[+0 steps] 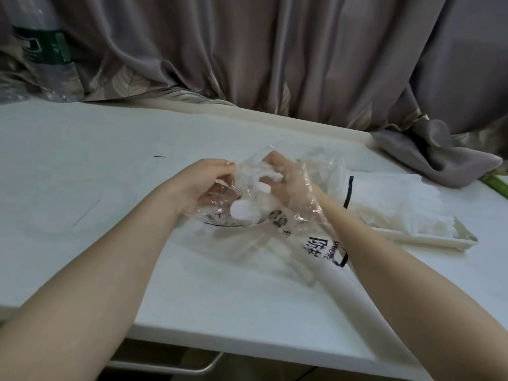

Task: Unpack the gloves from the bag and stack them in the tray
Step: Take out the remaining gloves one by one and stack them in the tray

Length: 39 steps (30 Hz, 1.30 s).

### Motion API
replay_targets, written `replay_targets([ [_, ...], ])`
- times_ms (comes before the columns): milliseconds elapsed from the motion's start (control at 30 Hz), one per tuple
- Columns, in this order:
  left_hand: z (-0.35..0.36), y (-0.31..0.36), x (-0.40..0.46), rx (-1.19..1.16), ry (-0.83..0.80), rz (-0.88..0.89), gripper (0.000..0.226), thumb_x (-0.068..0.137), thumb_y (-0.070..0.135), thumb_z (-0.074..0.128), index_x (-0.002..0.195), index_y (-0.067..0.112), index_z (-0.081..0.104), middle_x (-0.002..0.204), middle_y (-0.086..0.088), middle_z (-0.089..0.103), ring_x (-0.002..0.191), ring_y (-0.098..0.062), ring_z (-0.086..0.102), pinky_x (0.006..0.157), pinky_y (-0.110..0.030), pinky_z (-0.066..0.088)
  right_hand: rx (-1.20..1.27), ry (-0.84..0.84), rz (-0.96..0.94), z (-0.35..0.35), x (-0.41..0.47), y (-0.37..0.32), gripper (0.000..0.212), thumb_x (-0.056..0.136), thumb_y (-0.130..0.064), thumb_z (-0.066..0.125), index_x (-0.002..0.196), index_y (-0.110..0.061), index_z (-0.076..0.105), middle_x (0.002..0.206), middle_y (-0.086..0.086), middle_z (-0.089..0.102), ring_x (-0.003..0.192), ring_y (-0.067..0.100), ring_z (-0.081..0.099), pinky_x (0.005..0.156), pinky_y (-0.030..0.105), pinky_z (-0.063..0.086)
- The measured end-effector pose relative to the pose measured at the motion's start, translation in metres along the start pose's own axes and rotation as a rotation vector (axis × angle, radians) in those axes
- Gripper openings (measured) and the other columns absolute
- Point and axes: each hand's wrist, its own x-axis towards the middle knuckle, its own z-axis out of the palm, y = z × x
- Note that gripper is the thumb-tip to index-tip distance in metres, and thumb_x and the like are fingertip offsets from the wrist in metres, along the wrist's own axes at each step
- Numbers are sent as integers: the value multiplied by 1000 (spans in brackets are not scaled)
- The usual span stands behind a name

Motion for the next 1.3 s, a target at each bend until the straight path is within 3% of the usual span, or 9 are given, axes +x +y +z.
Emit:
replay_targets([
  [167, -24, 0, 5, 45, 188, 77, 24, 97, 21, 47, 75, 11, 54, 75, -4, 55, 60, -20, 57, 51, -25, 43, -141, -8, -154, -43, -48, -47, 28, 82, 0, 49, 107, -13, 54, 98, -2, 53, 86, 15, 49, 72, 25, 38],
  [400, -41, -13, 24, 676, 814, 201, 28, 98, 20, 33, 83, 3, 48, 92, -21, 55, 84, -34, 48, 68, -35, 31, -167, -194, -158, -45, -71, -24, 24, 78, -19, 73, 98, -20, 59, 102, -4, 54, 89, 14, 52, 73, 23, 40],
  [533, -28, -15, 26, 705, 739, 149, 30, 99, 20, 31, 111, 2, 52, 117, -24, 57, 108, -38, 51, 86, -37, 39, -200, -191, -149, -33, -70, -23, 40, 86, -12, 60, 126, -14, 53, 135, -8, 41, 112, 3, 43, 86, 18, 38],
  [700, -14, -12, 20, 103, 474, 167, 30, 94, 14, 41, 69, 14, 56, 70, -6, 63, 64, -22, 55, 59, -26, 37, 171, -490, -25, -28, -64, -51, 39, 80, -22, 51, 115, -7, 60, 144, -5, 34, 120, 4, 37, 98, 21, 31],
  [800, -11, -12, 12, -74, 367, 140, 31, 95, 11, 42, 67, 15, 52, 47, 7, 59, 44, -10, 54, 55, -24, 39, 168, -400, -39, -15, -54, -60, 23, 91, -22, 54, 104, -5, 60, 143, -5, 37, 104, -4, 48, 82, 11, 38],
  [900, -8, -10, 9, -123, 331, 159, 31, 97, 10, 41, 68, 15, 50, 45, 8, 58, 43, -9, 52, 48, -19, 40, 175, -251, -56, 2, -43, -65, 38, 94, -8, 52, 131, -13, 42, 107, 0, 47, 64, 0, 46, 53, 4, 38],
  [1033, -11, -13, 13, -56, 416, 156, 29, 94, 11, 41, 67, 17, 51, 59, 0, 59, 61, -19, 49, 61, -27, 38, -60, -220, -110, 10, -39, -68, 10, 89, -10, 57, 97, -17, 57, 87, 2, 57, 64, 13, 47, 53, 14, 38],
  [1133, -18, -14, 15, 66, 538, 171, 26, 92, 16, 37, 71, 20, 51, 57, 7, 67, 63, -18, 45, 64, -29, 36, -270, -142, -142, 2, -45, -62, 26, 87, -12, 57, 65, -16, 42, 63, -2, 45, 61, 18, 41, 56, 27, 32],
  [1300, -25, -16, 14, 405, 776, 232, 24, 93, 16, 28, 86, 18, 51, 89, -1, 66, 80, -21, 54, 69, -28, 40, -286, -178, -99, -38, -64, -44, 16, 82, -15, 64, 73, -10, 52, 83, 5, 55, 77, 19, 50, 70, 32, 38],
])
